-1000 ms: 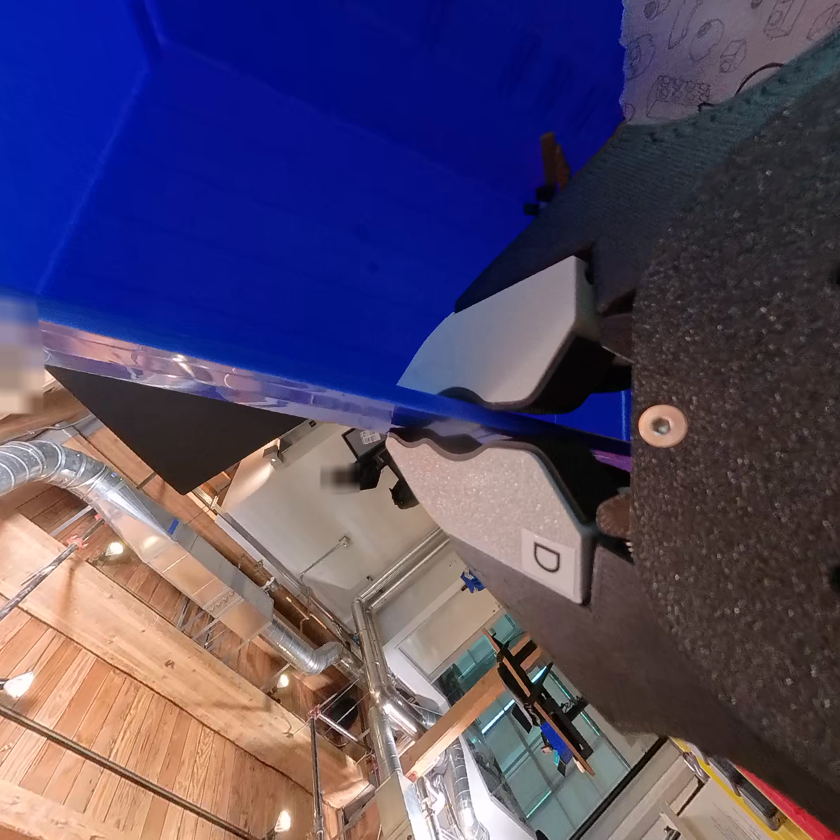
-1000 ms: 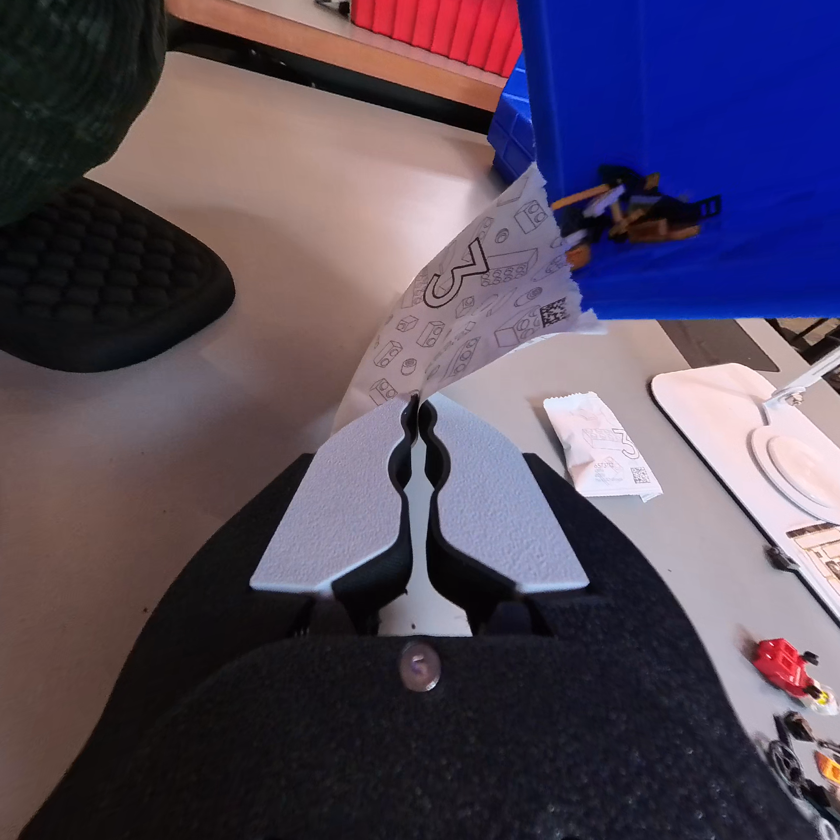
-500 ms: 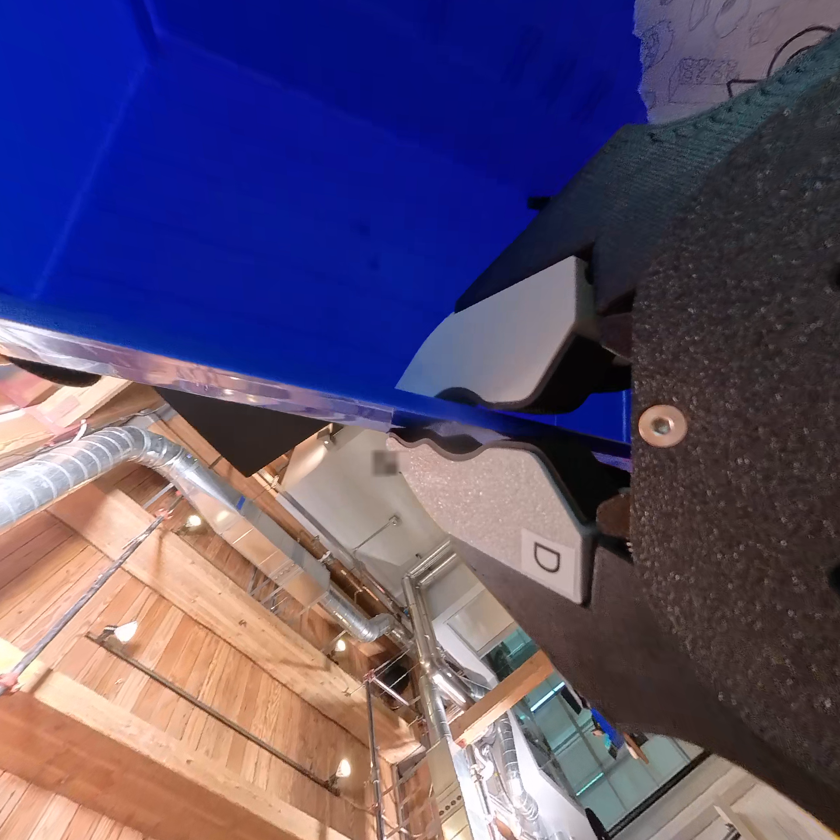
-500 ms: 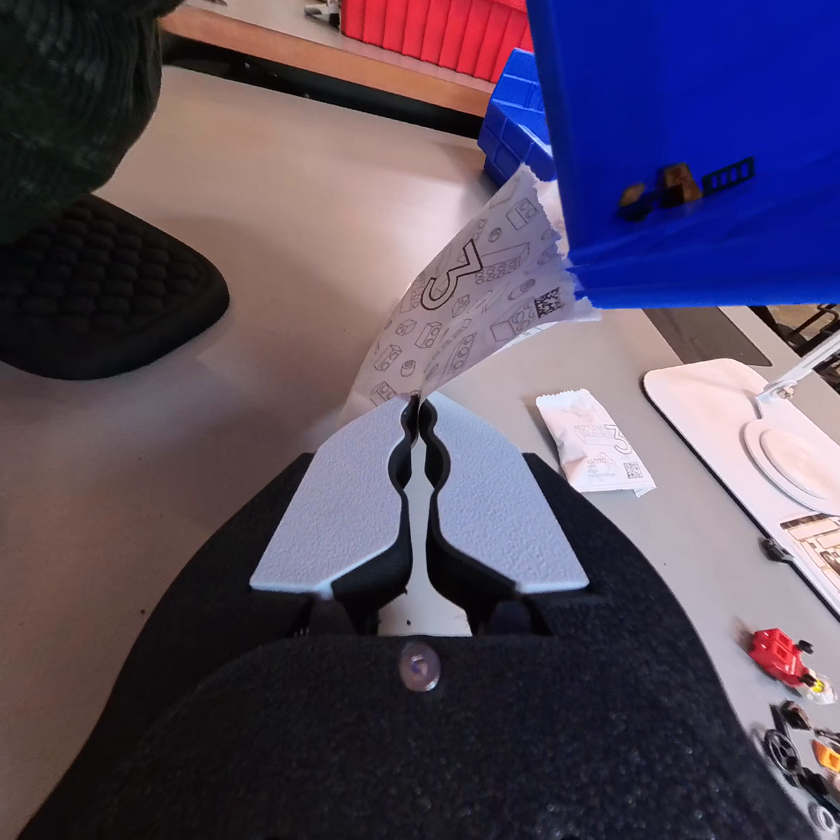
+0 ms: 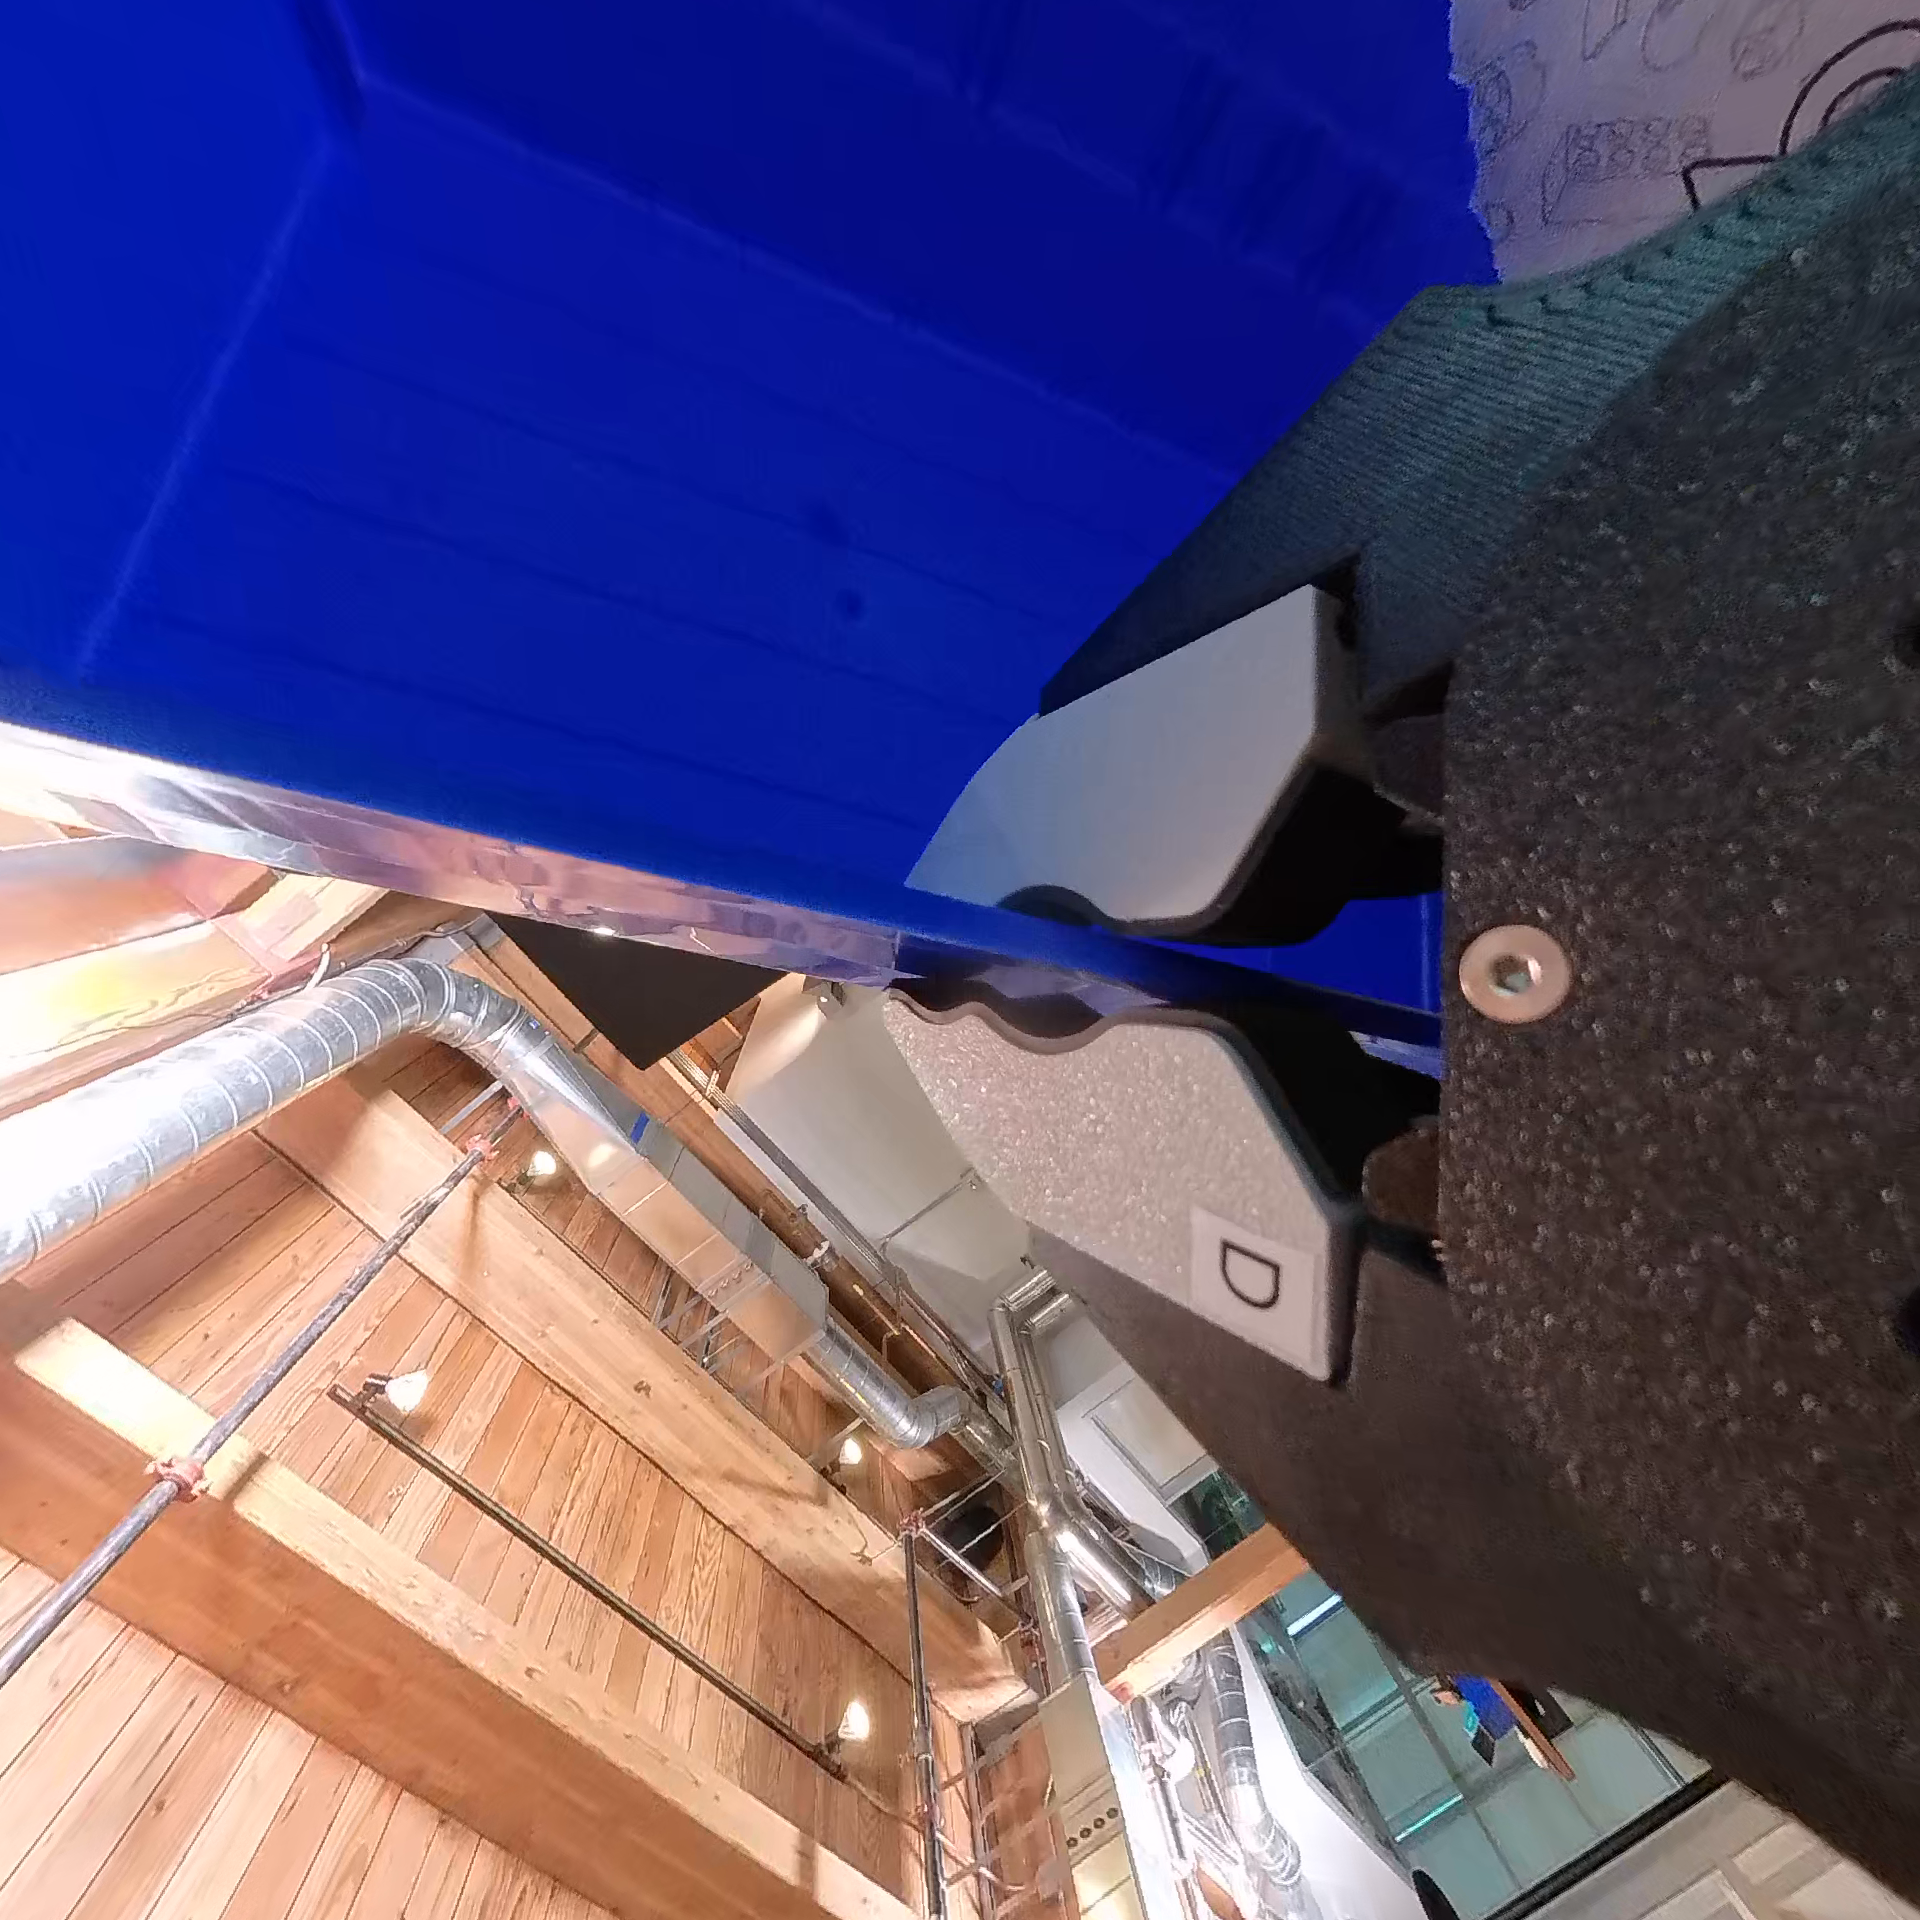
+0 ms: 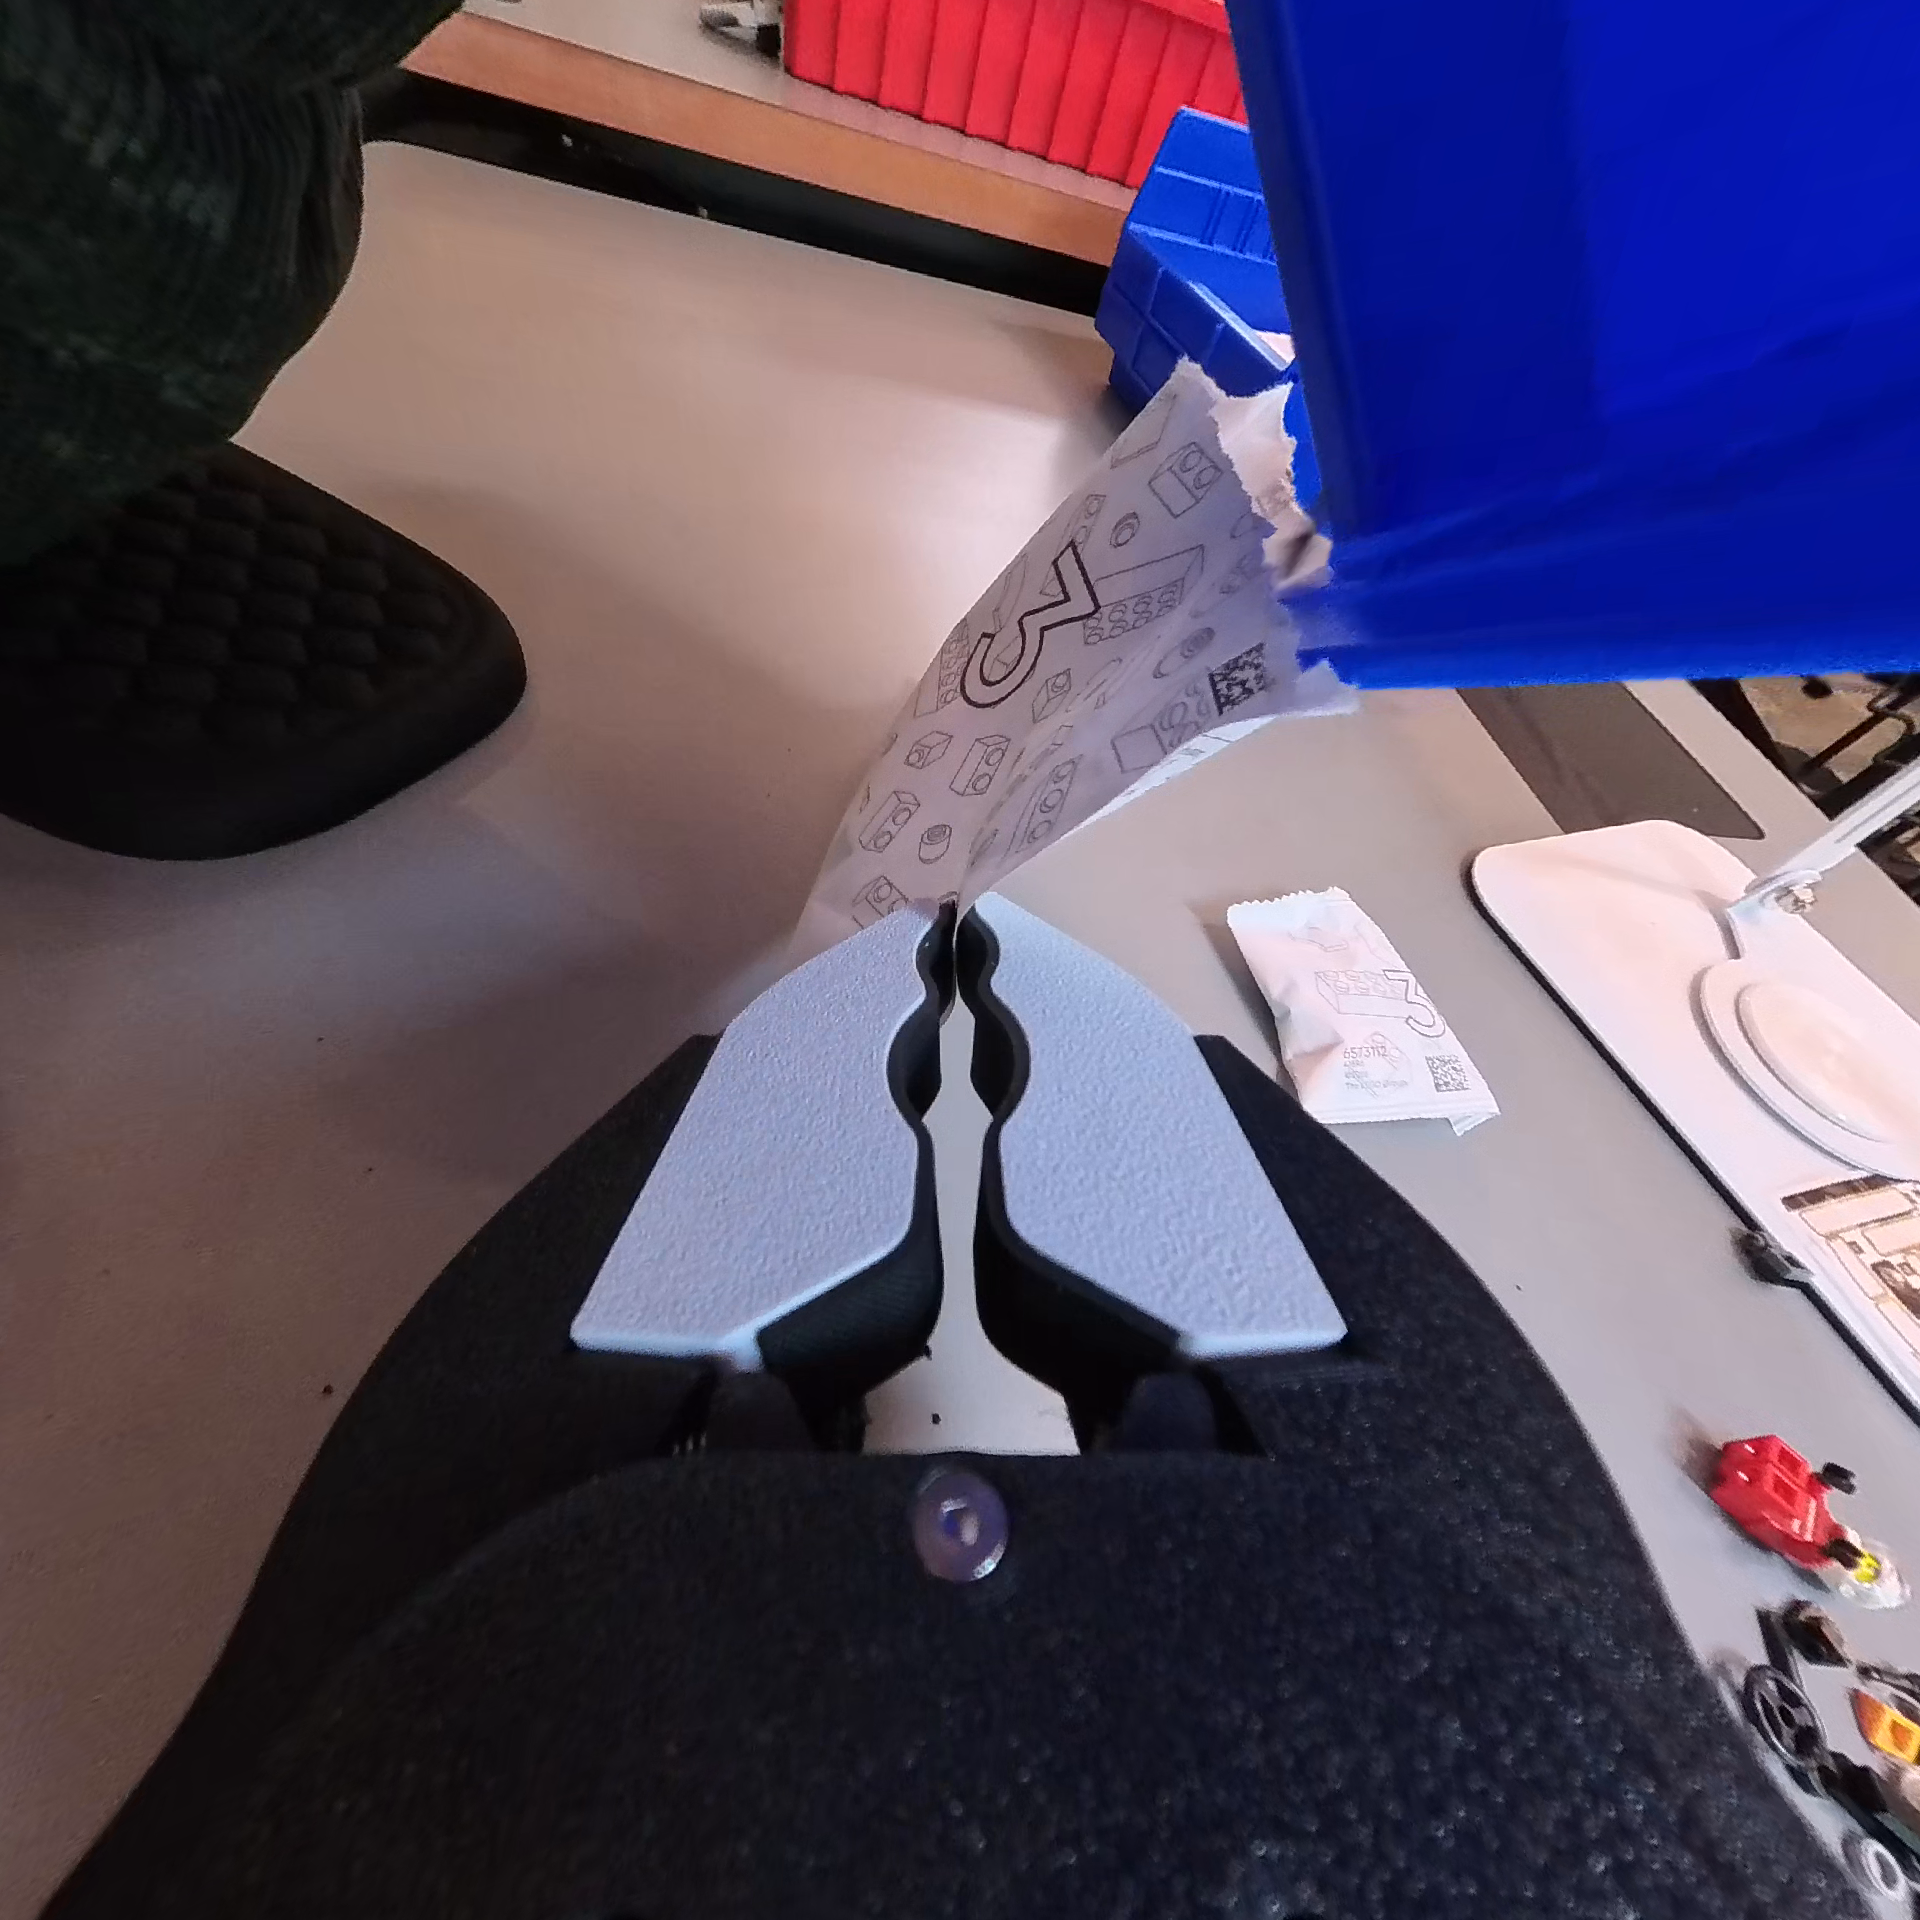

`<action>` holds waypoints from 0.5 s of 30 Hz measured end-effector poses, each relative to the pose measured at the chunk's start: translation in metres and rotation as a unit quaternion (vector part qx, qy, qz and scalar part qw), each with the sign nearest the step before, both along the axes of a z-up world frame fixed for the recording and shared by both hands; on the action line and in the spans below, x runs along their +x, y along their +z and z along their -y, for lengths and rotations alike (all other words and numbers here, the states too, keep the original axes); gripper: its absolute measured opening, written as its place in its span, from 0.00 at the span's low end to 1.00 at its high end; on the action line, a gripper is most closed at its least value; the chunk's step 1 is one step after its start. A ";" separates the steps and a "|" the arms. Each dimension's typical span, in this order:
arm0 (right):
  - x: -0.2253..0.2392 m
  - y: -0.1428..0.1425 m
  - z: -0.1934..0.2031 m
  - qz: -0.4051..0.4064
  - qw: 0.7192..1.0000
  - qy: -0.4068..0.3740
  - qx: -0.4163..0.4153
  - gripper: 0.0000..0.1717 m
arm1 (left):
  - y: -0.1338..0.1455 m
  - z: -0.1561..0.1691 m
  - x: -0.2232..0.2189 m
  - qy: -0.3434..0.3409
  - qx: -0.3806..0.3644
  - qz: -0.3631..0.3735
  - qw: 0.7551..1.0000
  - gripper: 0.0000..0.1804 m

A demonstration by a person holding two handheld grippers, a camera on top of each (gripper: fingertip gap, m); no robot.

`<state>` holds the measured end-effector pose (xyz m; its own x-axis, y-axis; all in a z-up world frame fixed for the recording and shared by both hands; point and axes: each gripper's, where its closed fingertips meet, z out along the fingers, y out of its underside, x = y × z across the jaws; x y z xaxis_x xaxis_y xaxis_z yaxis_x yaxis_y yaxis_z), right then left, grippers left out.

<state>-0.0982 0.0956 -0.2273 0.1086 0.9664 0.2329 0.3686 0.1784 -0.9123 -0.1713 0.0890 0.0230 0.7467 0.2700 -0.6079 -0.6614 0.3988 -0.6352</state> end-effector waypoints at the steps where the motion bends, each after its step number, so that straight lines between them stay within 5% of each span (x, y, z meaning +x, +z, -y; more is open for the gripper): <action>1: 0.000 0.000 0.000 0.000 1.000 0.000 0.000 0.00 | 0.000 0.000 0.000 0.000 0.001 0.000 1.000 0.03; 8: 0.000 0.000 0.001 -0.001 1.000 0.002 0.000 0.00 | 0.000 -0.022 -0.026 0.024 -0.075 0.056 0.995 0.03; 15: -0.001 0.000 0.007 0.006 1.000 0.013 0.021 0.00 | -0.006 -0.089 -0.091 0.072 -0.282 0.165 0.943 0.03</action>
<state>-0.0989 0.0885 -0.2272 0.0807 0.9581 0.2748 0.3735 0.2266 -0.8995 -0.2619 0.1778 0.0175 0.9001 0.0873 -0.4269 -0.4129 -0.1423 -0.8996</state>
